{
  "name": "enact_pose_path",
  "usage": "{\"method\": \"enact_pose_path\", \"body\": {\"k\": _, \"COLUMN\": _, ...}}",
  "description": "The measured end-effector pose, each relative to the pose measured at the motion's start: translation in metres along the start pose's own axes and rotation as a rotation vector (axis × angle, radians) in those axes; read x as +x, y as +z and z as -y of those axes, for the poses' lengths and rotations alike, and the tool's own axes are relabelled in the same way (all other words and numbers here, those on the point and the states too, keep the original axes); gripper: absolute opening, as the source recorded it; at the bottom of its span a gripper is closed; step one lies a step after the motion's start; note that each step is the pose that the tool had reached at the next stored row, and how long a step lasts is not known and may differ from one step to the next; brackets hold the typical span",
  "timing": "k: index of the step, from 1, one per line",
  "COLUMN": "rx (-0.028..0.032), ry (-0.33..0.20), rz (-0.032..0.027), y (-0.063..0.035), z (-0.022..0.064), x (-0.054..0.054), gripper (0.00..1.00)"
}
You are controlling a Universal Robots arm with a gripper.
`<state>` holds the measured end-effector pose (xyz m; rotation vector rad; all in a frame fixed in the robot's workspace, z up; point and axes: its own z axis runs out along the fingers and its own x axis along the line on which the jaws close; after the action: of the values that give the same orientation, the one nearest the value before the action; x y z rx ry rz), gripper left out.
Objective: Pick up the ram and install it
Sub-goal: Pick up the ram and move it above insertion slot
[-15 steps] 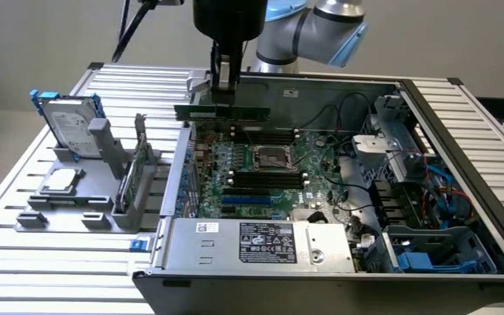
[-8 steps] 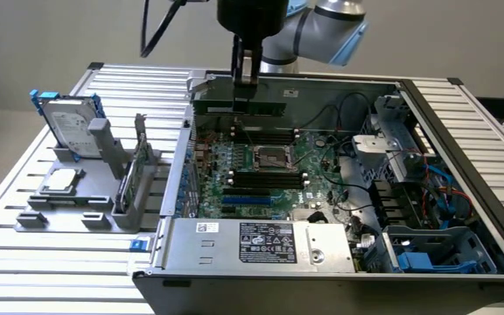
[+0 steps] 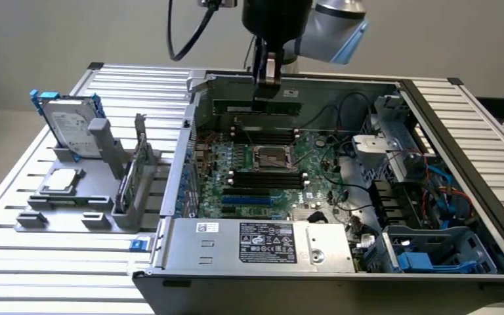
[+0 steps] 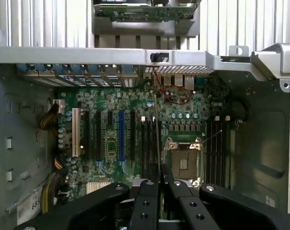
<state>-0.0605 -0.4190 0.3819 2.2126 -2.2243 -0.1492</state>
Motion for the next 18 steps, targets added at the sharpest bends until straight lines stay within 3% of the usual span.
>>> {"method": "enact_pose_path", "body": {"k": 5, "rx": 0.0001, "ry": 0.002, "rz": -0.0013, "y": 0.0067, "z": 0.0136, "x": -0.007, "gripper": 0.13}}
{"method": "enact_pose_path", "body": {"k": 11, "rx": 0.0021, "ry": 0.023, "rz": -0.0058, "y": 0.0136, "z": 0.0165, "x": -0.010, "gripper": 0.13}}
{"method": "enact_pose_path", "body": {"k": 18, "rx": 0.0090, "ry": 0.053, "rz": -0.0160, "y": 0.0182, "z": 0.0206, "x": -0.012, "gripper": 0.13}}
